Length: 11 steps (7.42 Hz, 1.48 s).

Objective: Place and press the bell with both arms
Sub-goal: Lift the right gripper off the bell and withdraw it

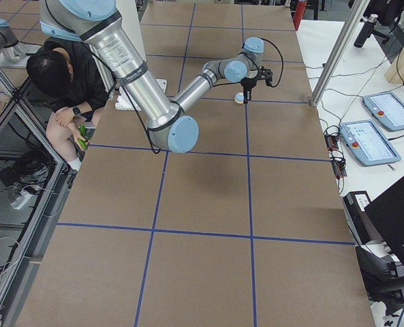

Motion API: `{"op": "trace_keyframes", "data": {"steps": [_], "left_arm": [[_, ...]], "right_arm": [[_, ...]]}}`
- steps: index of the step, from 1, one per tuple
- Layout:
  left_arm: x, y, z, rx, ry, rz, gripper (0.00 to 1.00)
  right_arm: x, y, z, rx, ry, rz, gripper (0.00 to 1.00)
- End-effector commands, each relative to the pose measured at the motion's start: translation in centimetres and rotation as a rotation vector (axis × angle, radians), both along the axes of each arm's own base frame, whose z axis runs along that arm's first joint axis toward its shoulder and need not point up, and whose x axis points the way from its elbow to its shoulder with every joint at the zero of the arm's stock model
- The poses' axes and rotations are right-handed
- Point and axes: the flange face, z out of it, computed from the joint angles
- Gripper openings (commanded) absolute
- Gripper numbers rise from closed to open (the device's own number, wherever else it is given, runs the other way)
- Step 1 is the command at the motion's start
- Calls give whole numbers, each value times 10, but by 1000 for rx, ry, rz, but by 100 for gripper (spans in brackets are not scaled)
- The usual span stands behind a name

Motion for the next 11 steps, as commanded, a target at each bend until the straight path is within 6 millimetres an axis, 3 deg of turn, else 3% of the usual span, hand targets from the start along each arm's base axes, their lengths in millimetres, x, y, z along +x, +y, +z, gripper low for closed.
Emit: {"op": "trace_keyframes", "data": {"steps": [1, 2, 3, 4, 5, 7, 8, 9, 10, 11], "left_arm": [[-17, -1, 8, 6, -7, 6, 100], [-20, 0, 8, 10, -7, 6, 100], [-27, 1, 9, 4, -5, -13, 100], [-45, 4, 18, -25, 53, -58, 100], [-47, 5, 20, -44, 124, -69, 100], [-60, 7, 30, -58, 127, -98, 100], [-61, 8, 30, -60, 128, -100, 100], [-62, 14, 37, -78, 128, -105, 100], [-66, 24, 50, -109, 130, -127, 100], [-79, 35, 61, -126, 133, -162, 100]], "right_arm": [[87, -14, 70, 23, 7, -58, 26], [115, -16, 93, 3, 19, -30, 99], [153, -10, 122, 33, 37, -46, 100], [208, -8, 164, 64, 37, -97, 100], [270, -5, 201, 77, 29, -103, 100], [346, 1, 241, 94, 69, -185, 100], [382, 17, 269, 92, 75, -208, 100], [407, 41, 298, 82, 66, -208, 100], [423, 66, 304, 73, 66, -182, 100], [425, 86, 320, 36, 61, -172, 100]]}}
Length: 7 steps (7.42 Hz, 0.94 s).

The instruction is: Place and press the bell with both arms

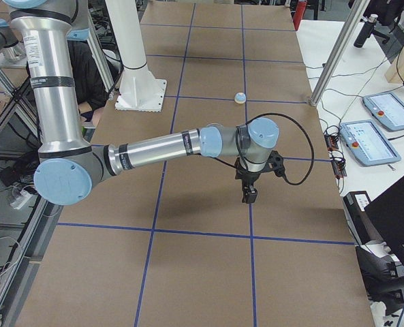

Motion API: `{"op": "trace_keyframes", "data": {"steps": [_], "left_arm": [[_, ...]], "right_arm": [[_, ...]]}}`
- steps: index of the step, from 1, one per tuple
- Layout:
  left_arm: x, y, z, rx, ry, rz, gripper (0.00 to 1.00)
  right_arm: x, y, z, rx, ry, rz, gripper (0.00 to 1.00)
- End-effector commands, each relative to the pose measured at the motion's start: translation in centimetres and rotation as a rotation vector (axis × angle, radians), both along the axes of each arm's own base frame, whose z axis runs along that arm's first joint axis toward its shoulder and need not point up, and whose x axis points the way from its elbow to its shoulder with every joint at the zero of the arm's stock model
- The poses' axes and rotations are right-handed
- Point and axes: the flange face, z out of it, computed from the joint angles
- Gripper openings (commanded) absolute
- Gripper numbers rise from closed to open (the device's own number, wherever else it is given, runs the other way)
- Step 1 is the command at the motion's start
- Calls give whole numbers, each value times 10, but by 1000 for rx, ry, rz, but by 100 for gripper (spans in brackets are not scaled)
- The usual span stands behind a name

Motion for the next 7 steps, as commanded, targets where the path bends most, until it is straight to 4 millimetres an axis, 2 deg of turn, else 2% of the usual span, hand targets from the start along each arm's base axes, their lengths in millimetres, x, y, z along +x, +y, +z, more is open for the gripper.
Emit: {"op": "trace_keyframes", "data": {"steps": [1, 2, 3, 4, 5, 6, 7], "left_arm": [[-14, 13, 14, -25, 0, -40, 100], [-14, 7, 12, -15, -8, -34, 100], [-14, 8, 21, -30, -9, -32, 100], [-13, -9, 24, -34, -9, -35, 100], [-15, -34, 26, -35, -9, -36, 100], [-15, -40, 30, -35, -7, -36, 100], [-14, -42, 28, -34, -1, -35, 100]], "right_arm": [[13, 33, 22, -31, 0, 10, 100], [14, 44, 46, -72, 8, 2, 100], [15, 50, 59, -95, 11, 8, 100], [16, 58, 67, -118, 10, 14, 100], [24, 73, 81, -143, 9, 25, 100], [37, 75, 78, -132, 2, 52, 100], [41, 75, 78, -132, -2, 64, 100]]}}
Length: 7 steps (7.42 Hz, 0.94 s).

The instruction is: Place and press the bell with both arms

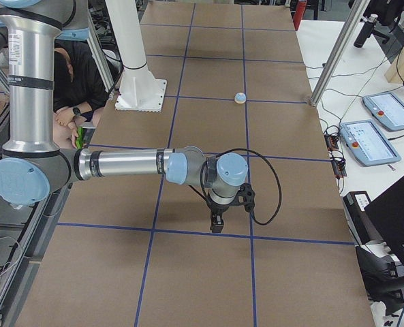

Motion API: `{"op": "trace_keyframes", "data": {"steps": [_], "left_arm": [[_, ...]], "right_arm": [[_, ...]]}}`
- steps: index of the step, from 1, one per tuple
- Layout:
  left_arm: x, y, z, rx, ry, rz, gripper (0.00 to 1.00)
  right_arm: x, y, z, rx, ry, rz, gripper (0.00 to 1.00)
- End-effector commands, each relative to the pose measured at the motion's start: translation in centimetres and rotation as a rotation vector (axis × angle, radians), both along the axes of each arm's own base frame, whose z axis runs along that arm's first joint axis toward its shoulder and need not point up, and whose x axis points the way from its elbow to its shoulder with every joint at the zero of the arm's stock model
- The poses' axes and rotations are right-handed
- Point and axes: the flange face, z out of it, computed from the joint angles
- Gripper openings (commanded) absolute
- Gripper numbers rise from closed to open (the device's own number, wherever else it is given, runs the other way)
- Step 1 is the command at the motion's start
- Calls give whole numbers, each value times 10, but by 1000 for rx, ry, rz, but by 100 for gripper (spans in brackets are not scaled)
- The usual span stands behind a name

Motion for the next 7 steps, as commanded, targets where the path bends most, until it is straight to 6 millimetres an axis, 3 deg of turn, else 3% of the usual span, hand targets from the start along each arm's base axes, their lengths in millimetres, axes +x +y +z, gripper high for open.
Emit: {"op": "trace_keyframes", "data": {"steps": [1, 7], "left_arm": [[0, -7, -4, 7, 8, 1, 100], [3, -7, -32, -12, 19, -89, 100]], "right_arm": [[10, 2, -2, -1, -26, 35, 100], [10, -1, -5, 0, -46, 41, 100]]}}
